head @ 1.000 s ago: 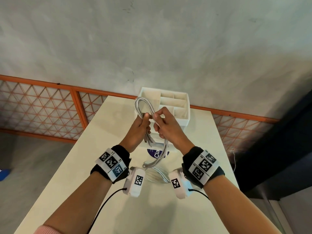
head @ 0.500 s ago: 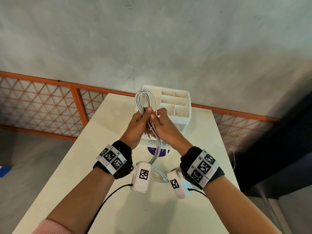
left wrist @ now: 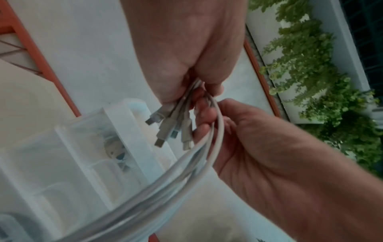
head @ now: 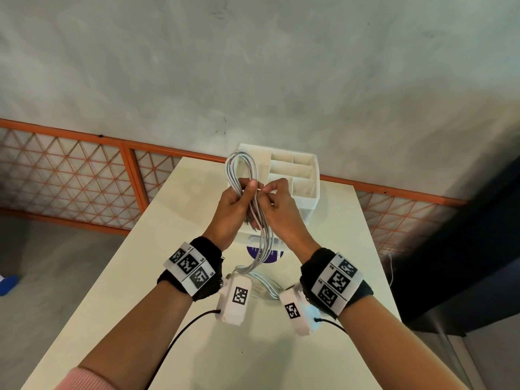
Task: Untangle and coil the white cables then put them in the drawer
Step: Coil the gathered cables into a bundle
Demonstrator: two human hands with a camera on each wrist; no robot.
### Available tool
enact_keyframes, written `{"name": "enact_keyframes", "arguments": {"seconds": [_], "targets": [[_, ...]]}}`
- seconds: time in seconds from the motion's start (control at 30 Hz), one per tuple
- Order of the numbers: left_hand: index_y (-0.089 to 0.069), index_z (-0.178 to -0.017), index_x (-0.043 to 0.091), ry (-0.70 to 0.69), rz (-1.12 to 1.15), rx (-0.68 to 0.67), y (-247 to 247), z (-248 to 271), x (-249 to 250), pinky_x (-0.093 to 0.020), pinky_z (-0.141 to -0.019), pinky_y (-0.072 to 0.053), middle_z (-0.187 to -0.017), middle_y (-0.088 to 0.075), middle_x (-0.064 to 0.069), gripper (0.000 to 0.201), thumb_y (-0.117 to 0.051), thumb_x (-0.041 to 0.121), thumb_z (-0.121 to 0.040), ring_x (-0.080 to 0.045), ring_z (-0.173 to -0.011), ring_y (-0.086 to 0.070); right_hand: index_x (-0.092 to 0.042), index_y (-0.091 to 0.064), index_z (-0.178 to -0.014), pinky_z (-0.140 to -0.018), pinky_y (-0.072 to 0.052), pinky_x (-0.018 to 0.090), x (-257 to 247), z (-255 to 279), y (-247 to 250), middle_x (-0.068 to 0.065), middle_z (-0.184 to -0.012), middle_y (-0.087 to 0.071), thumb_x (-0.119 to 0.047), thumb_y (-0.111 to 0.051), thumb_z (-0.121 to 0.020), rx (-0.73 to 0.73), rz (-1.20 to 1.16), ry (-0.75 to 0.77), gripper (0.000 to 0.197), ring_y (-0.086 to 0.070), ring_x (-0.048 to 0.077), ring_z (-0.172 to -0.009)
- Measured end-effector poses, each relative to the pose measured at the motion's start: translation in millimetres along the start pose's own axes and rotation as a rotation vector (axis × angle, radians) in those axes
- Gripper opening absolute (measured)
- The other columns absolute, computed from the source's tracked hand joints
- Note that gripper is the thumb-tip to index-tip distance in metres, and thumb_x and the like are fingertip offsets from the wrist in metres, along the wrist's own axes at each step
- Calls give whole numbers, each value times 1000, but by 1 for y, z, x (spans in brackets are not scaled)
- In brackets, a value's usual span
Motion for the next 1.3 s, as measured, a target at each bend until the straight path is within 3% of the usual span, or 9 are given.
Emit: {"name": "enact_keyframes", "arguments": {"seconds": [0.13, 0.33, 0.53, 0.73, 0.87, 0.97, 1.07, 1.17, 1.3], "targets": [[-55, -81, 12, 35, -57, 45, 4, 1, -4, -26, -46, -36, -53, -44, -3, 31, -39, 28, -101, -12, -43, -43, -9, -48, -100, -65, -53, 30, -6, -8, 18, 5, -91, -63, -12, -49, -96, 13, 217, 115, 5, -64, 19, -73], [-56, -77, 15, 68, -150, -152, -8, 7, -4, -25, -45, -33, -59, -44, 1, 34, -38, 33, -101, -12, -45, -37, -18, -50, -130, -65, -43, 5, -28, -22, 33, -5, -99, -61, -27, -49, -97, -156, 328, 107, 34, -60, 2, -71], [-50, -80, 16, 86, -256, -254, -16, 13, 4, -19, -45, -36, -66, -50, 9, 29, -37, 31, -101, -8, -48, -38, -21, -58, -81, -61, -38, 19, -40, -23, 40, -5, -73, -60, -15, -40, -94, -125, 306, 81, 23, -52, 4, -64], [-50, -80, 12, 63, -298, -348, -22, 16, 6, -19, -50, -38, -66, -49, 10, 32, -36, 31, -102, -5, -50, -41, -17, -51, -79, -60, -36, 27, -44, -19, 36, -3, -71, -53, -17, -32, -98, -157, 348, 46, 27, -49, 10, -63], [-47, -77, 11, 10, -209, -196, -12, 15, 5, -20, -47, -38, -59, -43, 10, 34, -34, 30, -102, -8, -46, -40, -18, -43, -124, -88, -44, 31, -27, -12, 35, -6, -97, -56, -23, -44, -95, -193, 68, -69, 29, -56, 14, -97], [-52, -76, 16, -12, -148, -95, -1, 8, 5, -26, -49, -38, -62, -45, -4, 35, -36, 35, -101, -14, -49, -45, -8, -36, -131, -104, -43, 43, -1, 1, 23, 8, -107, -65, -29, -51, -93, -414, -44, -210, 46, -61, 25, -107], [-56, -76, 17, -20, -140, -26, 6, 2, 6, -23, -46, -36, -55, -50, -1, 37, -34, 33, -101, -12, -44, -48, -8, -35, -128, -104, -45, 38, 24, 12, 4, 11, -118, -65, -34, -67, -83, -612, 166, -273, 61, -63, 22, -109], [-52, -81, 6, -51, -170, 42, 10, 0, 6, -19, -42, -33, -46, -49, 8, 36, -33, 27, -103, -5, -40, -44, -7, -42, -111, -99, -48, 40, 35, 11, 2, 12, -97, -73, -26, -58, -89, -590, 245, -231, 34, -69, 26, -99], [-50, -84, 4, -84, -143, 194, 17, 0, 8, -12, -36, -35, -58, -51, 5, 32, -32, 21, -104, -2, -36, -47, -23, -45, -87, -66, -50, 26, 21, 9, 11, -2, -71, -55, -30, -44, -99, -519, 238, -125, 14, -64, 21, -66]]}}
Point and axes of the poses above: each hand's wrist, its own z-axis away from the middle knuckle, its own y-axis out of the back of the hand, x = y × z, the point moved 3 cm from there along -z, towards the middle knuckle
